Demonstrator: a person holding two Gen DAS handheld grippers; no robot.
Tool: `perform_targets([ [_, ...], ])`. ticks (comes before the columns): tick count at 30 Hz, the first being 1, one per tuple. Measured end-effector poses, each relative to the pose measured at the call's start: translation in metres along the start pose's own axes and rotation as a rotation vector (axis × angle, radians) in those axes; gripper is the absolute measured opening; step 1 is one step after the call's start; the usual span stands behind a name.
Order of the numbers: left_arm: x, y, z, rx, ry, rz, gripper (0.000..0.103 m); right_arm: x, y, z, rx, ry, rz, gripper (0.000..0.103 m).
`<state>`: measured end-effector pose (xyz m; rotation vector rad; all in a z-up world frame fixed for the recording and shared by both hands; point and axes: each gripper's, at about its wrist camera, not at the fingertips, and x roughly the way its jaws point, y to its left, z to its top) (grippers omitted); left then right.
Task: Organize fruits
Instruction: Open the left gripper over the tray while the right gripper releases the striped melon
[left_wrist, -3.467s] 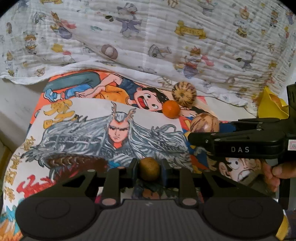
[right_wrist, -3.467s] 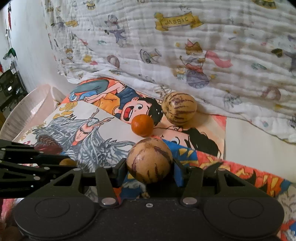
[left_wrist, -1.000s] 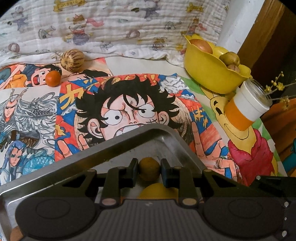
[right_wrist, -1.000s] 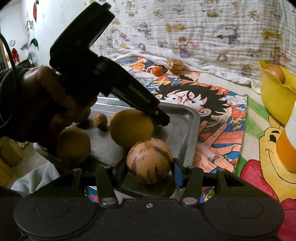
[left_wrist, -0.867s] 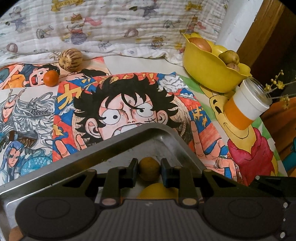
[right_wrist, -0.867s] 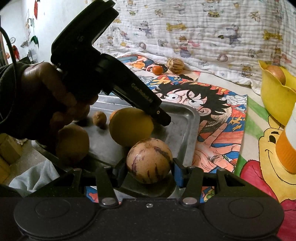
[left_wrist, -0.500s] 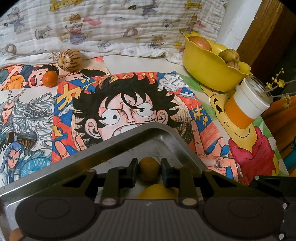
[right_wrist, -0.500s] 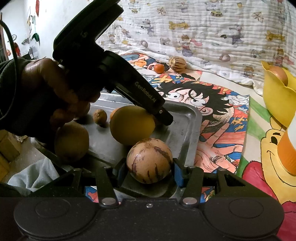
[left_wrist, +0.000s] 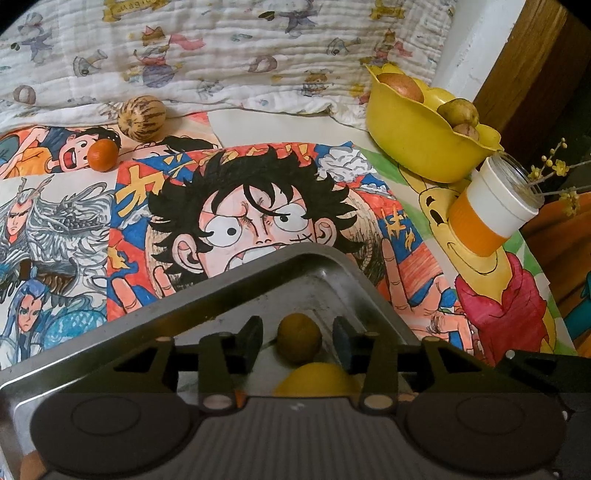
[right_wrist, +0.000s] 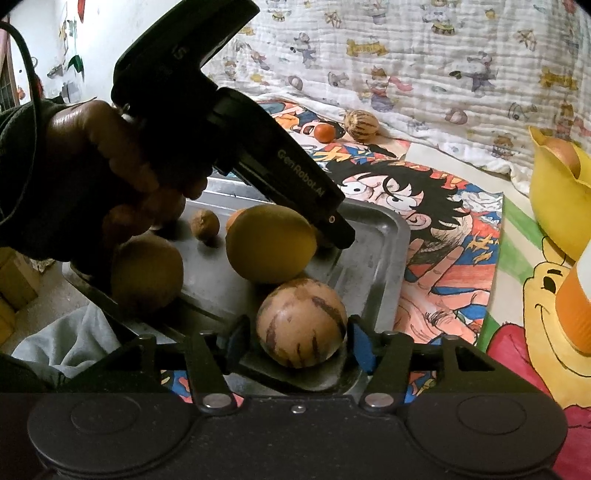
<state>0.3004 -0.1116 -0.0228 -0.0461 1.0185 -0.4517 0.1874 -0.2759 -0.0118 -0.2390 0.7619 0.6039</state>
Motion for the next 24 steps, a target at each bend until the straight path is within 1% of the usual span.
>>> perform_targets([
  [2, -0.003, 0.0, 0.0, -0.005, -0.004, -0.003, 0.051, -0.003, 0.001, 0.001, -0.004, -0.01, -0.006, 0.067],
  [4, -0.007, 0.001, 0.001, -0.015, -0.024, -0.008, 0.055, -0.006, 0.001, 0.002, -0.003, -0.022, -0.009, 0.074],
  [5, -0.01, 0.001, 0.001, -0.021, -0.035, -0.013, 0.061, -0.008, 0.001, 0.003, 0.0, -0.028, -0.008, 0.076],
  [6, -0.014, 0.002, 0.002, -0.03, -0.049, -0.019, 0.064, -0.01, 0.001, 0.003, 0.004, -0.035, -0.007, 0.079],
  [7, -0.017, 0.003, 0.004, -0.037, -0.062, -0.023, 0.072, -0.011, 0.0, 0.004, 0.011, -0.041, -0.007, 0.083],
  [8, -0.019, 0.004, 0.005, -0.041, -0.073, -0.024, 0.078, -0.013, -0.001, 0.005, 0.02, -0.049, -0.006, 0.084],
  [10, -0.025, 0.006, 0.007, -0.048, -0.096, -0.018, 0.085, -0.017, -0.004, 0.007, 0.045, -0.064, -0.001, 0.089],
  [13, -0.03, 0.011, 0.01, -0.059, -0.108, -0.002, 0.092, -0.022, -0.01, 0.01, 0.079, -0.086, -0.001, 0.095],
  [14, -0.031, 0.013, 0.011, -0.065, -0.112, 0.004, 0.096, -0.023, -0.011, 0.012, 0.088, -0.092, -0.003, 0.096],
  [18, -0.037, 0.022, 0.016, -0.086, -0.132, 0.035, 0.1, -0.029, -0.02, 0.019, 0.13, -0.126, -0.014, 0.102],
  [20, -0.042, 0.028, 0.019, -0.093, -0.143, 0.052, 0.102, -0.032, -0.025, 0.023, 0.147, -0.144, -0.02, 0.102],
  [24, -0.052, 0.044, 0.025, -0.111, -0.161, 0.099, 0.102, -0.038, -0.035, 0.039, 0.155, -0.182, -0.054, 0.102],
])
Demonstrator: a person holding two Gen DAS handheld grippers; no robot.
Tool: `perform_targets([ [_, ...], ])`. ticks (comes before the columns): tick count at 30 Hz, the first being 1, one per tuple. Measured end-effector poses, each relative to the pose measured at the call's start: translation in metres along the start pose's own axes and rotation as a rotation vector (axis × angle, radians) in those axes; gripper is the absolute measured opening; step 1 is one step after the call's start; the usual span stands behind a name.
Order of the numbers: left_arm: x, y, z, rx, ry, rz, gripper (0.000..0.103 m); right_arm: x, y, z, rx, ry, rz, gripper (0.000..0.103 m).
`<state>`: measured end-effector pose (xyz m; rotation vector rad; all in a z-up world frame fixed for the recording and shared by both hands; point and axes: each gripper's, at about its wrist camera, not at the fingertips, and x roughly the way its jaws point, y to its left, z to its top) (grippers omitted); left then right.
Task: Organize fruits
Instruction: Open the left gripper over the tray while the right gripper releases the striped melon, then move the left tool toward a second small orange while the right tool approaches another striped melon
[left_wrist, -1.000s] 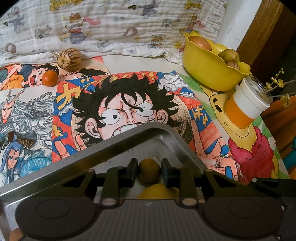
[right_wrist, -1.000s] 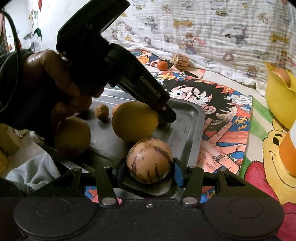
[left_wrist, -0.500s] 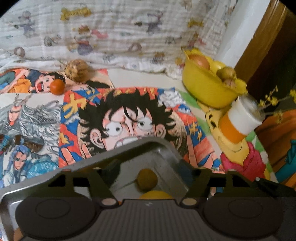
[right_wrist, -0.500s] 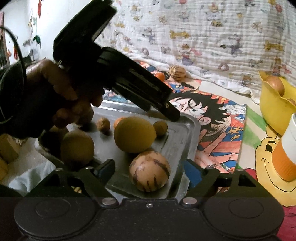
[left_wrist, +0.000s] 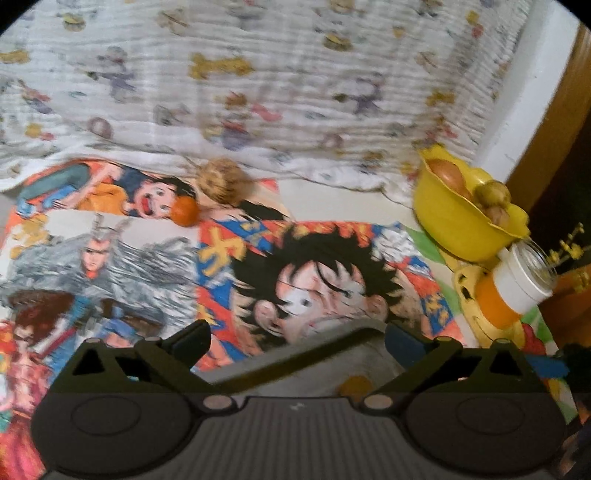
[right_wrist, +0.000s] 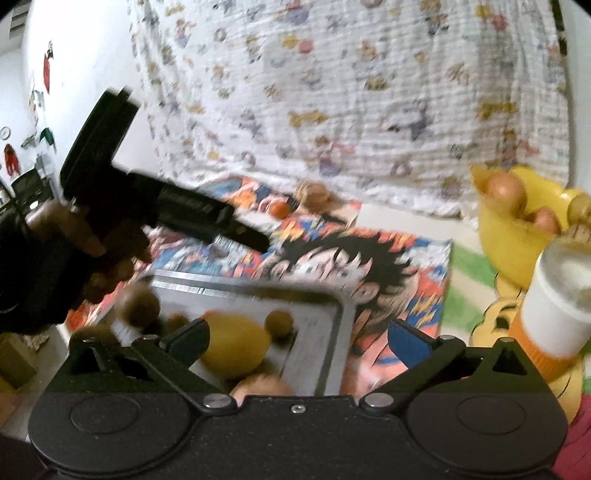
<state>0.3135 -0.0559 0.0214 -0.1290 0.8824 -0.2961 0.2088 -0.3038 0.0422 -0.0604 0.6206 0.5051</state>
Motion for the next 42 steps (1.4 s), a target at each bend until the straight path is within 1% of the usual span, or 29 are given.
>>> perform_targets([
  [7, -0.011, 0.035, 0.017, -0.023, -0.033, 0.093, 0.102, -0.003, -0.004, 0.043, -0.044, -0.101, -0.041, 0.102],
  [13, -0.018, 0.056, 0.027, -0.02, -0.047, 0.15, 0.102, 0.005, -0.002, 0.076, -0.068, -0.179, -0.056, 0.102],
  [19, -0.018, 0.071, 0.036, -0.005, -0.051, 0.19, 0.102, 0.021, -0.005, 0.11, -0.031, -0.195, -0.041, 0.102],
  [25, -0.008, 0.087, 0.043, 0.001, -0.048, 0.195, 0.102, 0.052, -0.001, 0.133, -0.046, -0.16, -0.094, 0.102],
  [29, 0.006, 0.1, 0.045, 0.001, -0.024, 0.191, 0.102, 0.073, -0.001, 0.149, -0.04, -0.124, -0.083, 0.102],
  [33, 0.017, 0.108, 0.052, 0.022, -0.018, 0.179, 0.102, 0.086, -0.001, 0.185, -0.066, -0.105, -0.069, 0.102],
  [36, 0.023, 0.109, 0.06, 0.046, -0.037, 0.164, 0.102, 0.102, -0.002, 0.213, -0.078, -0.074, -0.052, 0.102],
  [39, 0.032, 0.107, 0.067, 0.074, -0.061, 0.144, 0.102, 0.133, -0.005, 0.23, -0.067, -0.01, -0.037, 0.102],
  [42, 0.042, 0.108, 0.071, 0.092, -0.066, 0.122, 0.102, 0.17, -0.013, 0.232, 0.012, 0.067, -0.006, 0.102],
])
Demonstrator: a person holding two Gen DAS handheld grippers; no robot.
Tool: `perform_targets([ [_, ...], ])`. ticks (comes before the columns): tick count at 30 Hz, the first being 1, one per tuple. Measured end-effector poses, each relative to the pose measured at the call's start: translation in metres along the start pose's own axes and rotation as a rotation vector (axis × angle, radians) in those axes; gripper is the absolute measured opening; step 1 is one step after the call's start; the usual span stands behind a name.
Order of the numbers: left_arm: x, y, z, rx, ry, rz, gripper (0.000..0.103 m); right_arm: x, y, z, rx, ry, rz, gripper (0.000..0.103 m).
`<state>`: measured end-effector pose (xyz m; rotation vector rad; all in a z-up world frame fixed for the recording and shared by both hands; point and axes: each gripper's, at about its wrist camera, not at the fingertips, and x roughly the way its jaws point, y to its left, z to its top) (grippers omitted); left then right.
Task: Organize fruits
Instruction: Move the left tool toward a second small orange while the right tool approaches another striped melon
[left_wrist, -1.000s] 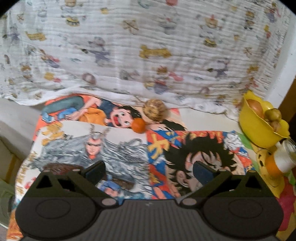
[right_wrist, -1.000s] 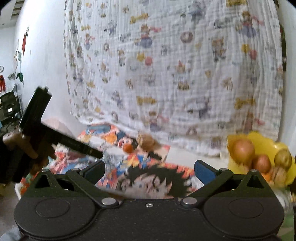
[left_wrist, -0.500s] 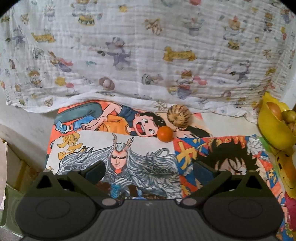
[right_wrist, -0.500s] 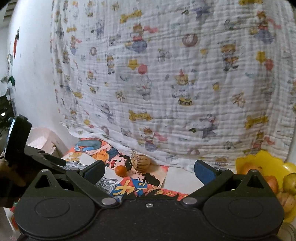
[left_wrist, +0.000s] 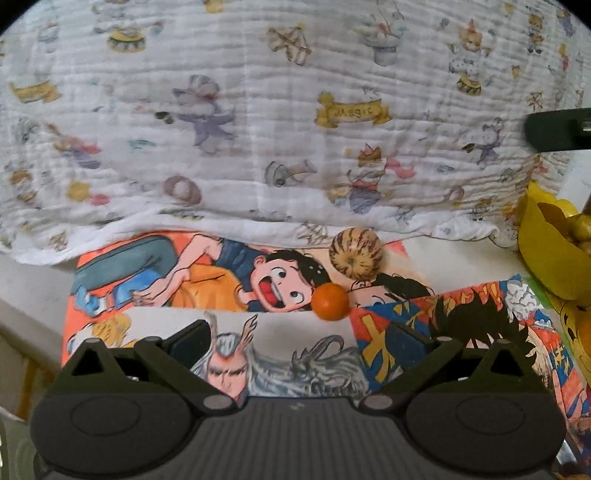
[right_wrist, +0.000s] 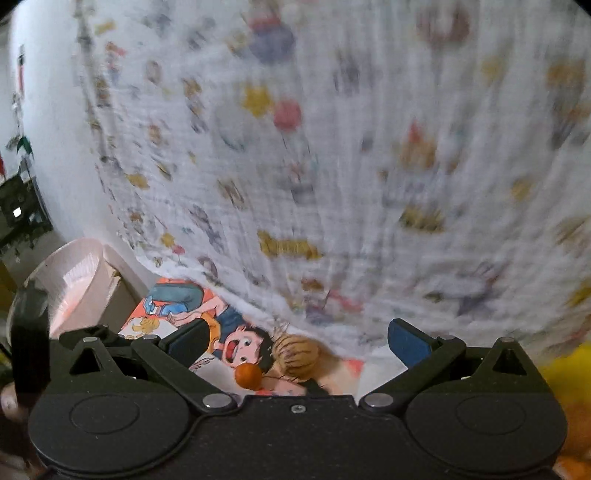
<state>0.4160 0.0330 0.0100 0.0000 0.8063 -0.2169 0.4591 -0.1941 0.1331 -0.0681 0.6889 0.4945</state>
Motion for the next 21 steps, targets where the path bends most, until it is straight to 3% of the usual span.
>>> perform_targets([
  [7, 0.026, 0.0, 0.0, 0.028, -0.013, -0.04, 0.102, 0.077, -0.016, -0.019, 0.156, 0.118, 0.004, 0.098],
  [12, 0.042, 0.002, 0.0, 0.001, -0.009, -0.063, 0.102, 0.107, -0.026, -0.029, 0.242, 0.153, 0.009, 0.093],
  [21, 0.058, -0.006, -0.002, 0.031, -0.006, -0.059, 0.085, 0.136, -0.036, -0.039, 0.339, 0.195, 0.016, 0.081],
])
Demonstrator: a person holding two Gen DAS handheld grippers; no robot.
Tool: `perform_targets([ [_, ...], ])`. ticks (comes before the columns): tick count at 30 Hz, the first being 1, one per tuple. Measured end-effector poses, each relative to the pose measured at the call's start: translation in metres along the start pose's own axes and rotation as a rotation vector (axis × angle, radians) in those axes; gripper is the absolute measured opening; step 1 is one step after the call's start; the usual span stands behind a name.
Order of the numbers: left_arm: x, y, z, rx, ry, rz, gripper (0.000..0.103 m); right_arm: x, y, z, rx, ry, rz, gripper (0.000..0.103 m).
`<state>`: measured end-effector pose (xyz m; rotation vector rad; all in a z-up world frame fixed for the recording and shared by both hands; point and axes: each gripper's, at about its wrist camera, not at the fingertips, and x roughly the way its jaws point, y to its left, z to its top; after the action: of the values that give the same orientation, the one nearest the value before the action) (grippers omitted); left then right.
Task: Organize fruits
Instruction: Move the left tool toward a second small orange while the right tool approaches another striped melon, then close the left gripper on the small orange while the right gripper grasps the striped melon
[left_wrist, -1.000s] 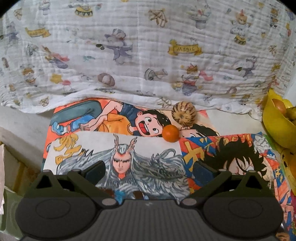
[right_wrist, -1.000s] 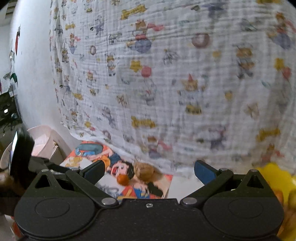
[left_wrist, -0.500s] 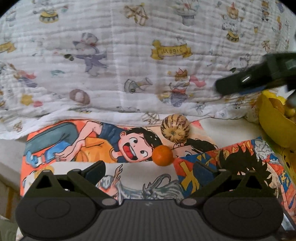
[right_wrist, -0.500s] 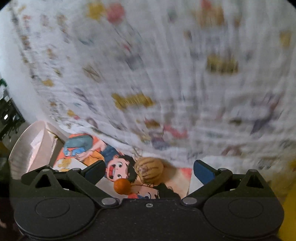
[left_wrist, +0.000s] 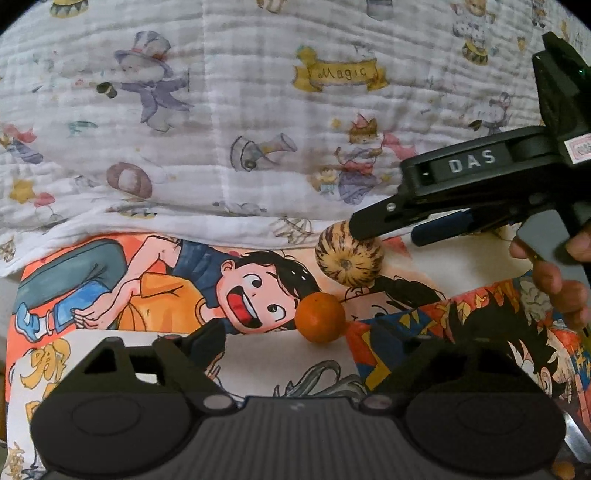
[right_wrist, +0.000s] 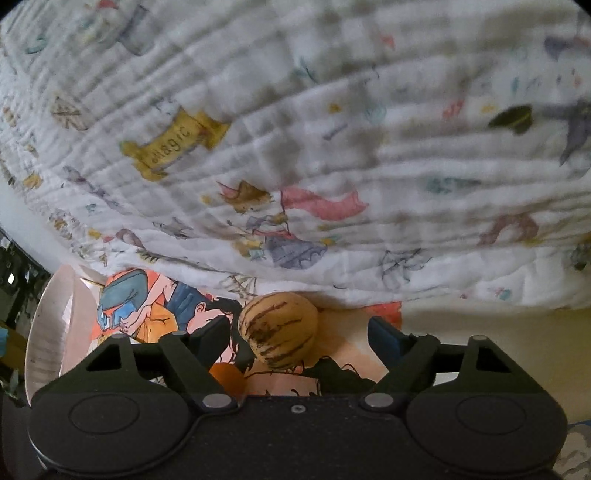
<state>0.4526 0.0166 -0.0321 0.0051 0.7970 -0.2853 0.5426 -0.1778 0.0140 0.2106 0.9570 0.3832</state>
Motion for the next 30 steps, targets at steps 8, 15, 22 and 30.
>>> perform_targets([
  [8, 0.011, -0.004, 0.003, -0.001, -0.004, -0.027, 0.066, 0.015, -0.001, 0.0, 0.054, 0.018, 0.027, 0.072],
  [15, 0.023, -0.007, 0.003, -0.003, 0.01, -0.04, 0.048, 0.025, 0.001, -0.002, 0.073, 0.035, 0.047, 0.07],
  [22, 0.029, -0.008, 0.002, -0.01, 0.005, -0.057, 0.036, 0.032, 0.006, -0.001, 0.079, 0.034, 0.061, 0.061],
  [30, 0.027, -0.011, -0.004, -0.011, 0.002, -0.058, 0.035, 0.034, 0.005, -0.002, 0.115, 0.032, 0.086, 0.057],
])
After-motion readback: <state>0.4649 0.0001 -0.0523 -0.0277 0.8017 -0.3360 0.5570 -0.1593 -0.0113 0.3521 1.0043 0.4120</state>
